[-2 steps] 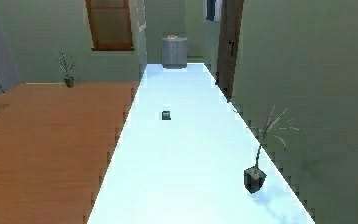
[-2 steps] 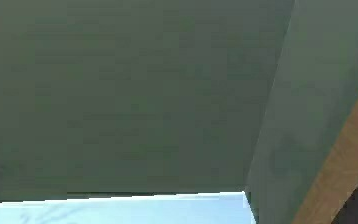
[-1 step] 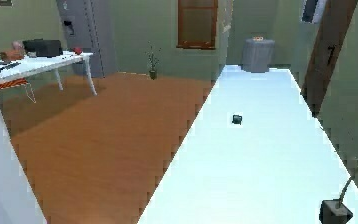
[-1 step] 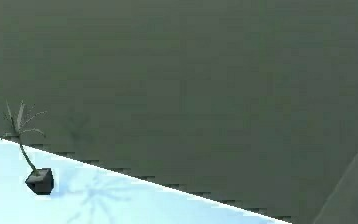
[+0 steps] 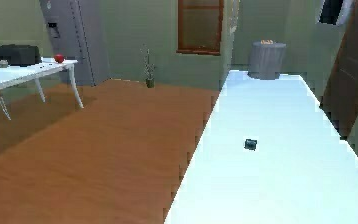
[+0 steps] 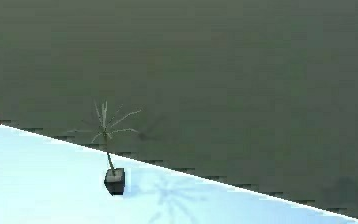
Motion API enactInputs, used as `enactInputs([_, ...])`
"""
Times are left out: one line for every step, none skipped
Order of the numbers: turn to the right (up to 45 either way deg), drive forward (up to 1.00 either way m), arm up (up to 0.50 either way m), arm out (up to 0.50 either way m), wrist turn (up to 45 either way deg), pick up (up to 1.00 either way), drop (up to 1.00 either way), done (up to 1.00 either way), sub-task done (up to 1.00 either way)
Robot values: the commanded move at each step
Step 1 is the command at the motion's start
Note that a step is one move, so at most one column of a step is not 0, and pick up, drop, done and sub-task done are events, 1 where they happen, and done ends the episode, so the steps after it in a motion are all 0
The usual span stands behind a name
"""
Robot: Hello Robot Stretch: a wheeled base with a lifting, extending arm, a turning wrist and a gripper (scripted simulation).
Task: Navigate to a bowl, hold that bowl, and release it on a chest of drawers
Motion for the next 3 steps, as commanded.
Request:
enactInputs([-45.0,0.00,0.00,0.00,0.0,0.00,0.00,0.00,0.00])
enactInputs([-18.0,0.00,0.00,0.00,0.0,0.00,0.00,0.00,0.00])
enactInputs([0.0,1.00,0.00,0.00,0.0,0.00,0.00,0.00,0.00])
